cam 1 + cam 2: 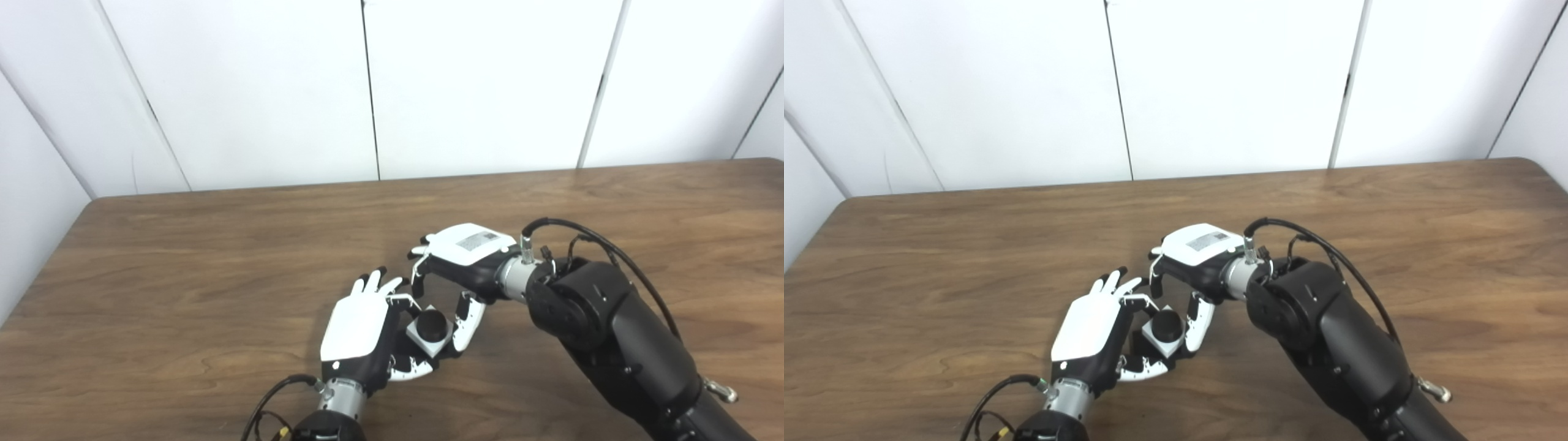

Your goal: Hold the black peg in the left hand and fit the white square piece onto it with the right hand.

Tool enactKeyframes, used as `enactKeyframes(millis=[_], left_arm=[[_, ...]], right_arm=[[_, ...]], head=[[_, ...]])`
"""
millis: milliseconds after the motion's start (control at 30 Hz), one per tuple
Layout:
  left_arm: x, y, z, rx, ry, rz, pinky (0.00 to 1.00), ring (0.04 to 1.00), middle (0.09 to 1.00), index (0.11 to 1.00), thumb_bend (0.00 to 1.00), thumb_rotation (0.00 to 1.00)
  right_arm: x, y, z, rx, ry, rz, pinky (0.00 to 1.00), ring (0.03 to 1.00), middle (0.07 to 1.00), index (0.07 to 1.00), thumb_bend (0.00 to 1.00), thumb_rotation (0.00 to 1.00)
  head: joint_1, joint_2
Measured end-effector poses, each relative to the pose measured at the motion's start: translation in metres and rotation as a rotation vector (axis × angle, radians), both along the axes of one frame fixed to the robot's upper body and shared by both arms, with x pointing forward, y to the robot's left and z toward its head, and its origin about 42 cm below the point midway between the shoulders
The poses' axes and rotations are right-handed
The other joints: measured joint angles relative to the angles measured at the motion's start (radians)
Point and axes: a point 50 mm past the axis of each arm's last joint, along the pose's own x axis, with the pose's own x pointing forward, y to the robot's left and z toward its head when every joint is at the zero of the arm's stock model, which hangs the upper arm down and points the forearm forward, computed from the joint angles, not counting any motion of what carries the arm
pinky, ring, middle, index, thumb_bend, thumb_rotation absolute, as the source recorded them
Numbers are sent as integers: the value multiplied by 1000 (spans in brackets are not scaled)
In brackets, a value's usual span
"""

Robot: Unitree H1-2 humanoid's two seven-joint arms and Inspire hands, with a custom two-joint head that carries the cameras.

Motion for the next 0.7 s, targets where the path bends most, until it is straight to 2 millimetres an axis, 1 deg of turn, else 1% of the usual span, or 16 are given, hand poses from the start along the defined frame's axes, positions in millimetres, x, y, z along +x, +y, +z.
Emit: enactKeyframes(millis=[200, 433, 467, 500, 567, 700], left_arm=[[0, 2, 0, 7, -2, -4, 1000, 1000, 879, 492, 522, 80], [0, 4, 1, 18, -6, -10, 1000, 991, 872, 493, 521, 81], [0, 4, 1, 22, -7, -10, 1000, 986, 870, 556, 711, 180], [0, 4, 1, 26, -9, -11, 1000, 984, 869, 578, 775, 214], [0, 4, 2, 36, -9, -14, 1000, 982, 869, 604, 828, 246], [-3, 11, -2, 57, 19, -11, 1000, 993, 878, 641, 849, 267]], right_arm=[[0, 3, -1, 7, 7, 2, 905, 1000, 937, 682, 972, 234], [4, 1, -5, 3, 22, -14, 901, 1000, 936, 680, 978, 236], [5, 1, -6, 4, 25, -17, 901, 1000, 935, 682, 976, 239], [5, 0, -6, 5, 26, -18, 901, 1000, 935, 682, 976, 240], [4, 0, -7, 7, 28, -20, 902, 1000, 936, 681, 977, 241], [5, -1, -7, 21, 32, -30, 919, 1000, 943, 682, 977, 245]], head=[[9, 0], [18, 0], [18, 0], [18, 0], [18, 0], [21, 2]])
